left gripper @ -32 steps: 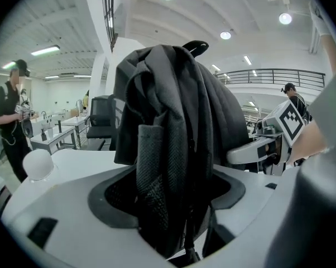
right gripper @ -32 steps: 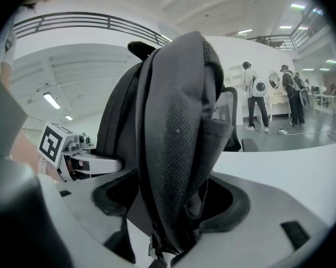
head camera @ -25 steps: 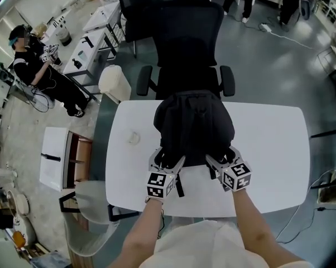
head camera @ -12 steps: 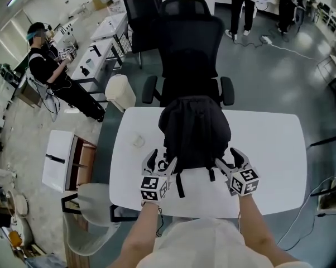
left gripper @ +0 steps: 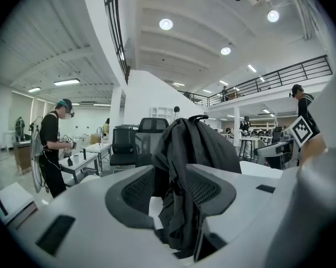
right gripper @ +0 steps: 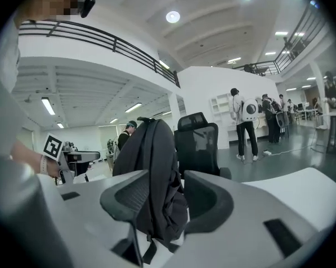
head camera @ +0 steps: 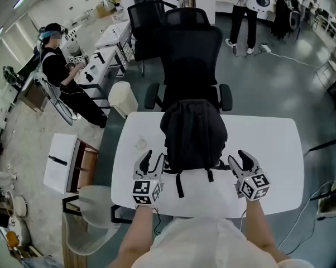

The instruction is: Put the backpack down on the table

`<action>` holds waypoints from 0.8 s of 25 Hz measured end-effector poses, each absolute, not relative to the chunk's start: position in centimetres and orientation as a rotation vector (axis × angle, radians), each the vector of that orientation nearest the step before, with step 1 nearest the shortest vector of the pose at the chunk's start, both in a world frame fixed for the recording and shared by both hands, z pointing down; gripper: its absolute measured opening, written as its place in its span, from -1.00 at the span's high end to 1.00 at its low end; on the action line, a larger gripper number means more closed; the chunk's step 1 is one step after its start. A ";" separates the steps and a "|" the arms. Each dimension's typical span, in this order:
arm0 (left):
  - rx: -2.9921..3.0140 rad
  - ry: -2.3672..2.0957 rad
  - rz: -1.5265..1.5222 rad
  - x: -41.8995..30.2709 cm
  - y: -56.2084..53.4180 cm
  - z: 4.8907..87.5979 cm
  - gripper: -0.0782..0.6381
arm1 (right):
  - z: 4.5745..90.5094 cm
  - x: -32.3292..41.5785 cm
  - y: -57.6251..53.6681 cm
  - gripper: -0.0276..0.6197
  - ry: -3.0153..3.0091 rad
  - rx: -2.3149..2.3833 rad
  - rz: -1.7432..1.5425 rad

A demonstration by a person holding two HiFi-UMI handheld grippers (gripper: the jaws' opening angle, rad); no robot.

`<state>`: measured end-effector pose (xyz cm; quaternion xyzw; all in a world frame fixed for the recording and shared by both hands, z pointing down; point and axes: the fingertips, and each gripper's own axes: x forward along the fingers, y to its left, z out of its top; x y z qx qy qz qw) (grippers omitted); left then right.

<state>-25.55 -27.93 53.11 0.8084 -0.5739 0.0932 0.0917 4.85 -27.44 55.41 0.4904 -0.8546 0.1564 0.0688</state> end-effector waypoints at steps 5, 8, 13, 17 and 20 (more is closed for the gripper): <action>2.392 -1.757 0.255 -26.0 -27.2 51.6 0.42 | 52.9 6.4 -27.0 0.64 -2.578 1.535 0.365; 2.405 -1.762 0.241 -26.0 -27.0 50.7 0.52 | 52.1 6.2 -26.6 0.75 -2.582 1.535 0.329; 2.417 -1.769 0.229 -25.7 -27.1 49.8 0.62 | 51.3 6.3 -26.5 0.79 -2.574 1.532 0.287; 2.422 -1.769 0.228 -25.4 -26.8 49.6 0.64 | 51.0 6.8 -26.4 0.85 -2.557 1.545 0.268; 2.422 -1.770 0.230 -25.4 -26.8 49.5 0.64 | 51.0 6.9 -26.3 0.86 -2.543 1.535 0.267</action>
